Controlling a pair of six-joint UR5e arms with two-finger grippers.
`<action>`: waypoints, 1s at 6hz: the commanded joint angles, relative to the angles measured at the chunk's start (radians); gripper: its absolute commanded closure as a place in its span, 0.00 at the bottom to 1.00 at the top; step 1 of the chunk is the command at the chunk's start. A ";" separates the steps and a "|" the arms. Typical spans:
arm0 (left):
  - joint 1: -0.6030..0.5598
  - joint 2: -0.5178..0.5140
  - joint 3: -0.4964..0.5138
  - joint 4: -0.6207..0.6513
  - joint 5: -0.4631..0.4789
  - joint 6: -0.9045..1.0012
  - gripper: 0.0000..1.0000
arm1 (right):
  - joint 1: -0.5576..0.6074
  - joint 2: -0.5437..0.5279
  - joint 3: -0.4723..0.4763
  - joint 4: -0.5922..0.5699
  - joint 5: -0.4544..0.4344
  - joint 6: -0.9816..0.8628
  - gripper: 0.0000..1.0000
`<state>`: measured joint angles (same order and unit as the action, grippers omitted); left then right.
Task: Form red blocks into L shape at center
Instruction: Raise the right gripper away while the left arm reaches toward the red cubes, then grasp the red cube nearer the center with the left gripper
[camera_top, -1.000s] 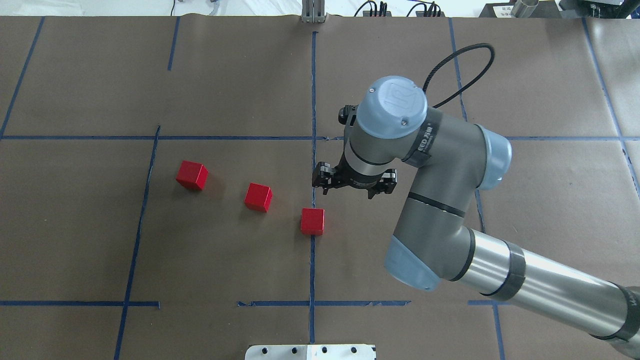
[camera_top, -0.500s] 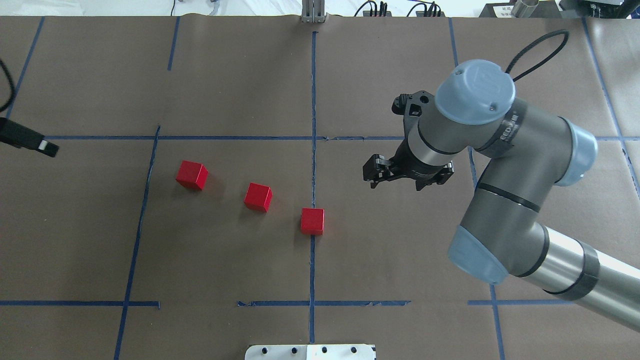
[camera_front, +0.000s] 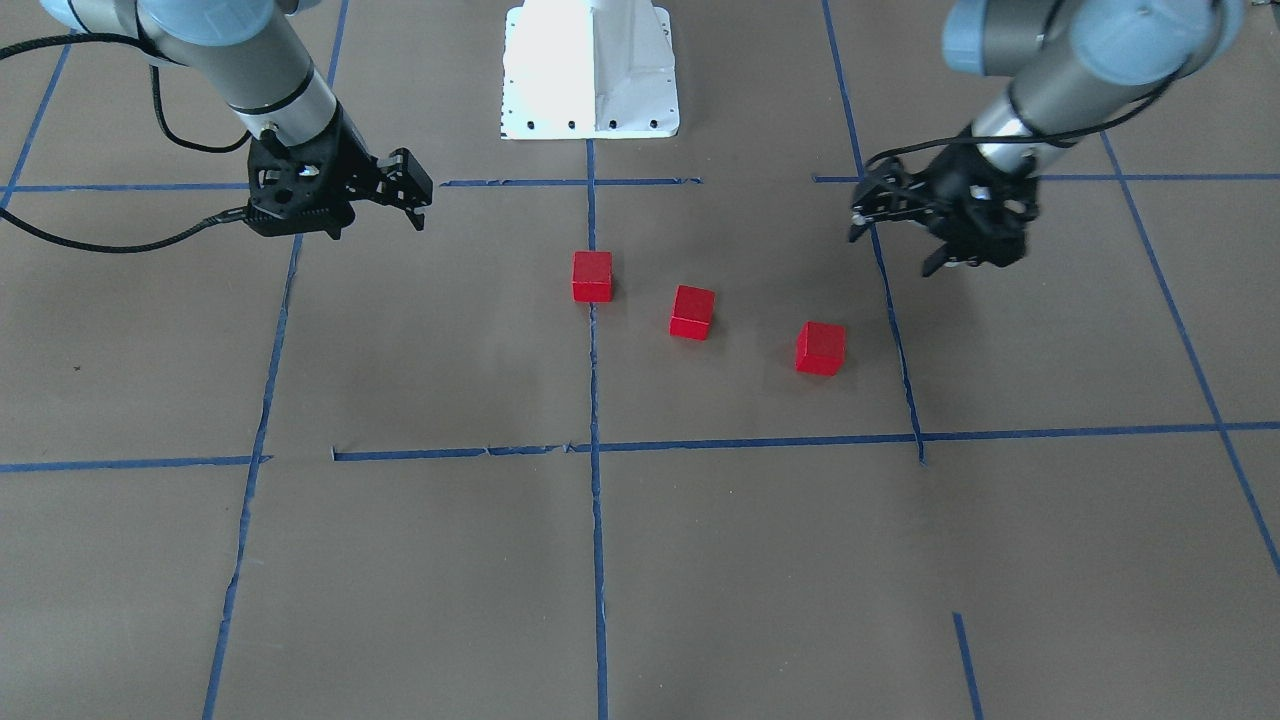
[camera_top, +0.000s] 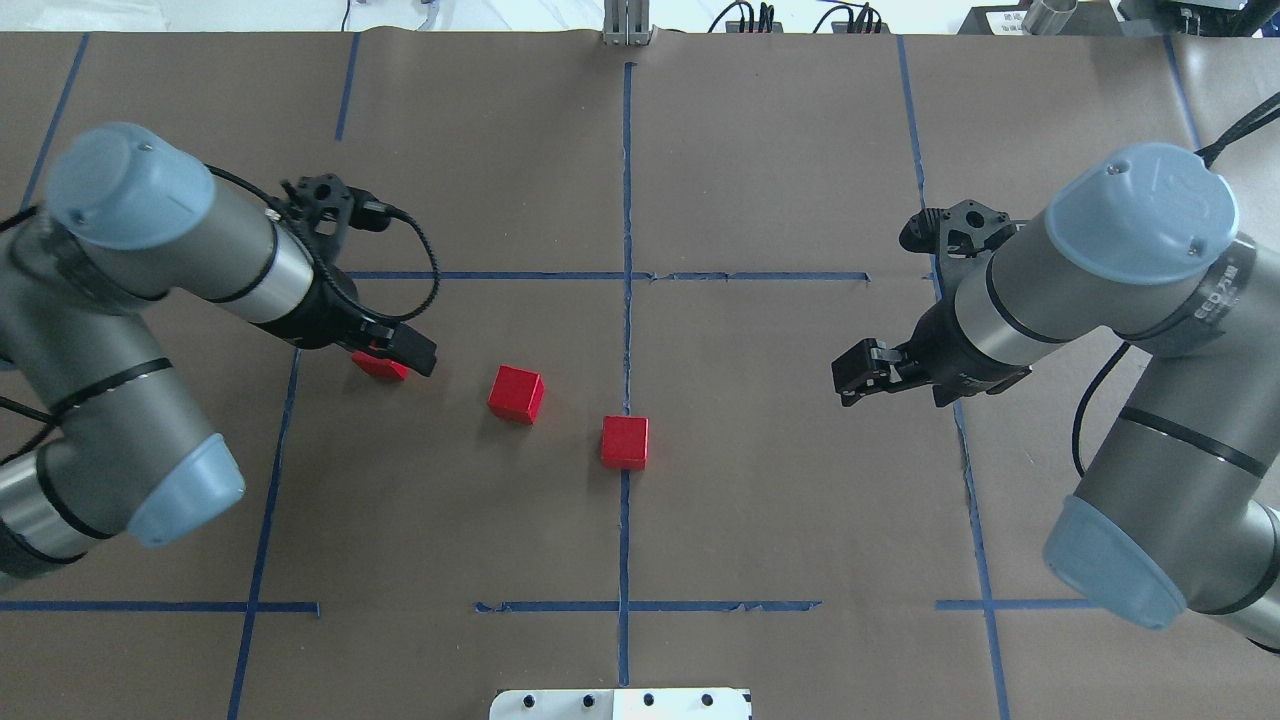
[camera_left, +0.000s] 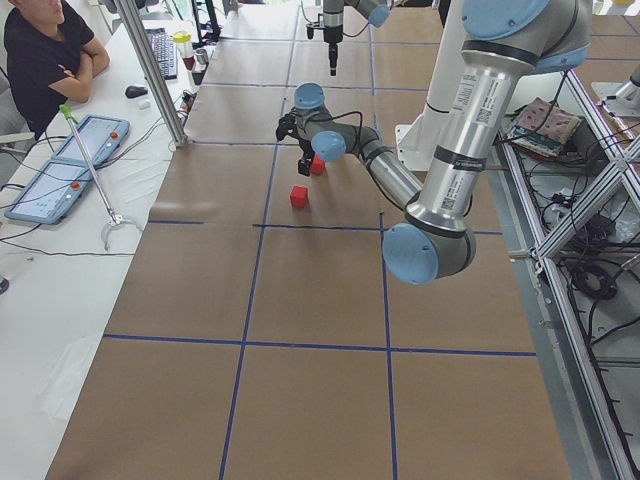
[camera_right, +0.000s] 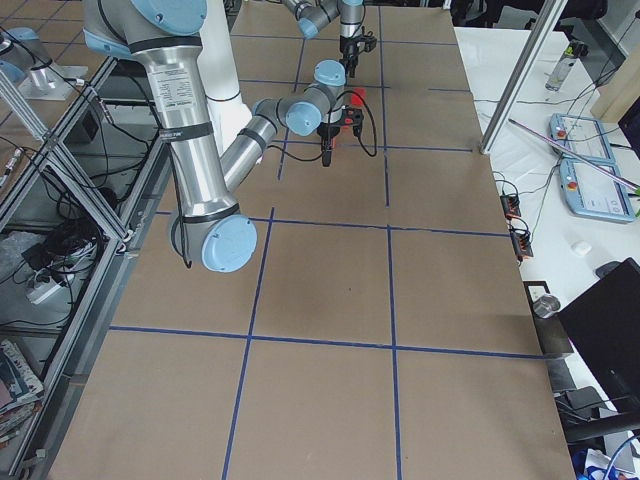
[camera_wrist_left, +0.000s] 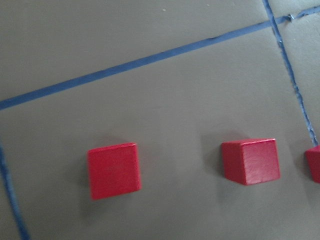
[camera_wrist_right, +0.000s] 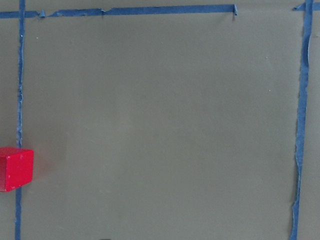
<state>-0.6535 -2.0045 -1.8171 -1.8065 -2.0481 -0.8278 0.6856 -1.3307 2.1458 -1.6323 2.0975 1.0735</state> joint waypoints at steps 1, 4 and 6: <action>0.095 -0.071 0.080 -0.001 0.115 -0.121 0.00 | 0.005 -0.054 0.035 0.000 -0.002 -0.001 0.00; 0.124 -0.152 0.171 -0.001 0.183 -0.180 0.00 | -0.008 -0.042 0.029 0.005 -0.014 0.003 0.00; 0.138 -0.172 0.217 -0.004 0.222 -0.189 0.00 | -0.008 -0.044 0.029 0.005 -0.014 0.002 0.00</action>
<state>-0.5232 -2.1643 -1.6213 -1.8095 -1.8523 -1.0141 0.6786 -1.3748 2.1755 -1.6276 2.0833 1.0755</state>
